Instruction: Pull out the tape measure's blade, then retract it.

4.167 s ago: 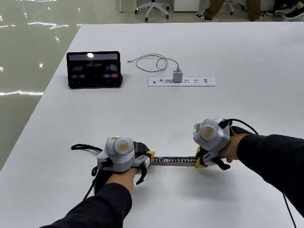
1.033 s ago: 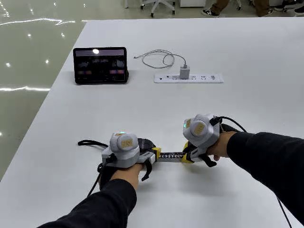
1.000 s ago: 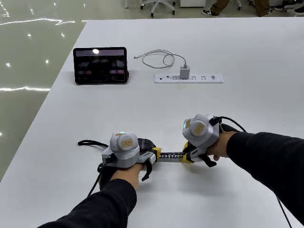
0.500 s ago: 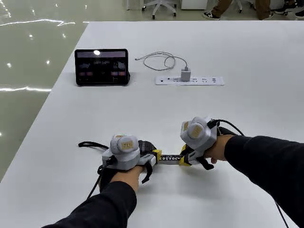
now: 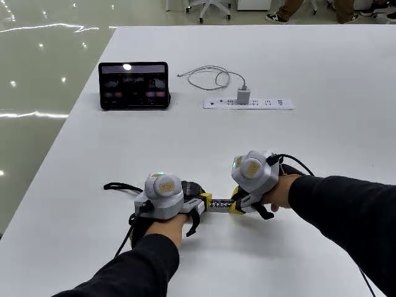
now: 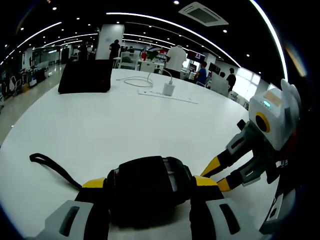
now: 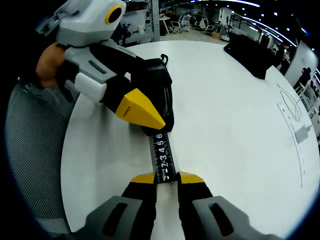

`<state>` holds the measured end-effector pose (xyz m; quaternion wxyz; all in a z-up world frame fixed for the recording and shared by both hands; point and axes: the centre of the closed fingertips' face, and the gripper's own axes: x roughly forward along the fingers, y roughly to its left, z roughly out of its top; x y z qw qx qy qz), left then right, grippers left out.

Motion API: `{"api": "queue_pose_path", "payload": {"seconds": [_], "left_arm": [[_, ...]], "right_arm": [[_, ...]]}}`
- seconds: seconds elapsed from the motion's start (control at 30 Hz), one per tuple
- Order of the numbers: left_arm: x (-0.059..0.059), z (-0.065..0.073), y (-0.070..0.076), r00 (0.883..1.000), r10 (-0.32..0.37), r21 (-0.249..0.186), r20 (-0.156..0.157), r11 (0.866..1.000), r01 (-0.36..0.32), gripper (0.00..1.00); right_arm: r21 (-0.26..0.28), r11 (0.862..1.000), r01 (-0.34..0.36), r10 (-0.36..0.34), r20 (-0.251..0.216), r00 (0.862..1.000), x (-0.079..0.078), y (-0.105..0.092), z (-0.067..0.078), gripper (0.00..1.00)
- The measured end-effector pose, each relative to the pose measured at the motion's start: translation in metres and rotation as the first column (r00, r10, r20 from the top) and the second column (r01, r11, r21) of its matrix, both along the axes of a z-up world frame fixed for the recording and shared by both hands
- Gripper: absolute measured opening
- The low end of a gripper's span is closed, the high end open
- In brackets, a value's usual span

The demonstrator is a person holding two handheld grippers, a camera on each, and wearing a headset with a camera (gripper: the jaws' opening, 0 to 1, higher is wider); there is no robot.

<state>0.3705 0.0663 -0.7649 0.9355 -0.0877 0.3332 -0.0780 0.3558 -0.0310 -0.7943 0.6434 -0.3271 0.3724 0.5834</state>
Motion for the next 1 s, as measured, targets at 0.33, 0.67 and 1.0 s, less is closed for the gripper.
{"api": "queue_pose_path", "payload": {"seconds": [0.33,0.67,1.0], "left_arm": [[0.0,0.0,0.0,1.0,0.001,-0.003,-0.001,1.0,-0.001,0.61],[0.0,0.0,0.0,1.0,0.001,-0.004,-0.004,1.0,-0.001,0.61],[0.0,0.0,0.0,1.0,-0.003,-0.012,-0.006,1.0,0.003,0.61]], "right_arm": [[0.018,1.0,-0.001,0.001,0.0,1.0,-0.001,0.009,-0.001,0.11],[0.046,0.999,0.004,-0.004,-0.001,1.0,-0.001,0.015,-0.002,0.11],[0.065,0.998,0.018,-0.017,-0.016,1.0,-0.001,0.024,-0.003,0.11]]}}
